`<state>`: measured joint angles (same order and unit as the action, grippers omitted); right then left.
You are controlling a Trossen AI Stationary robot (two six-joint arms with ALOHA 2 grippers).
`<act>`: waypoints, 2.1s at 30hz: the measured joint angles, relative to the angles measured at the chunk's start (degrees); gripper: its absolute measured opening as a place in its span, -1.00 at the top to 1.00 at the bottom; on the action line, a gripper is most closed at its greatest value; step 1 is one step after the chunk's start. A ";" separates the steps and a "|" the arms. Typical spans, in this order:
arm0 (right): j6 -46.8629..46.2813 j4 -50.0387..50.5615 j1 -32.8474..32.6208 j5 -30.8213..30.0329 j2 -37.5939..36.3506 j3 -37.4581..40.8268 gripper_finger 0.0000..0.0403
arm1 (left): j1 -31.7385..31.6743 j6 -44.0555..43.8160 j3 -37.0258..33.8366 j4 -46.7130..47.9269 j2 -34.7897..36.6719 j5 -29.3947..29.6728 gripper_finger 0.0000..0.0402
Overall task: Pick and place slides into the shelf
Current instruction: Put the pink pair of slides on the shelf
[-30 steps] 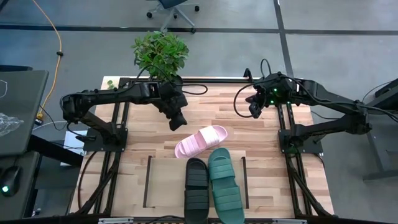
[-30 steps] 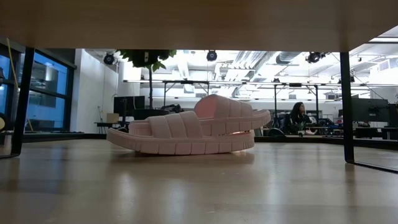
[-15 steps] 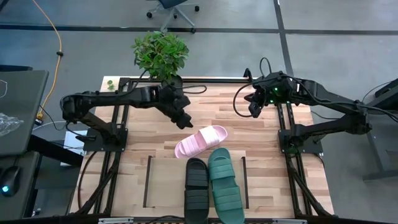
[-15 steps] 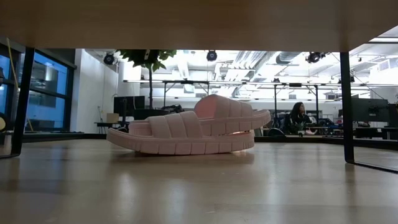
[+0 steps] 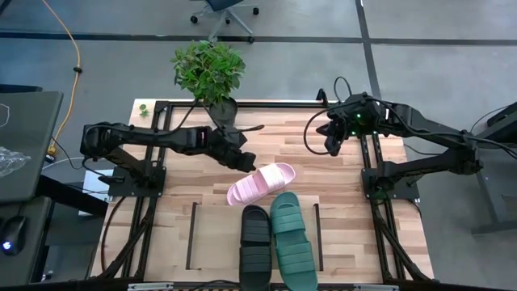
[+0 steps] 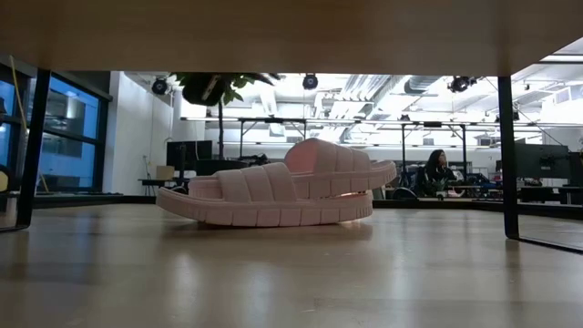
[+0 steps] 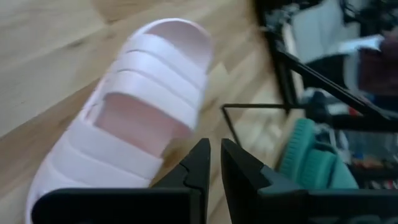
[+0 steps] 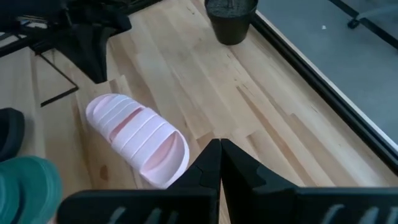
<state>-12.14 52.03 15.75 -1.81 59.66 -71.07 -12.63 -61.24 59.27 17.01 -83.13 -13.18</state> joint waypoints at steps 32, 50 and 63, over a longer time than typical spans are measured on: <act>3.65 -0.22 -0.02 4.03 0.00 0.00 1.00 | 0.66 -11.27 -0.04 -5.76 -11.49 2.77 0.85; 3.67 -0.24 -0.02 4.01 0.00 0.00 1.00 | 0.66 -16.60 0.00 -4.72 -11.74 2.08 0.27; 3.65 -0.70 -0.04 3.81 -0.03 0.00 1.00 | 0.66 -19.12 -0.15 -10.31 -15.66 -0.22 0.36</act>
<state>-8.49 51.33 15.70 2.00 59.63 -71.07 -11.97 -80.36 59.12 6.70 -98.79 -13.40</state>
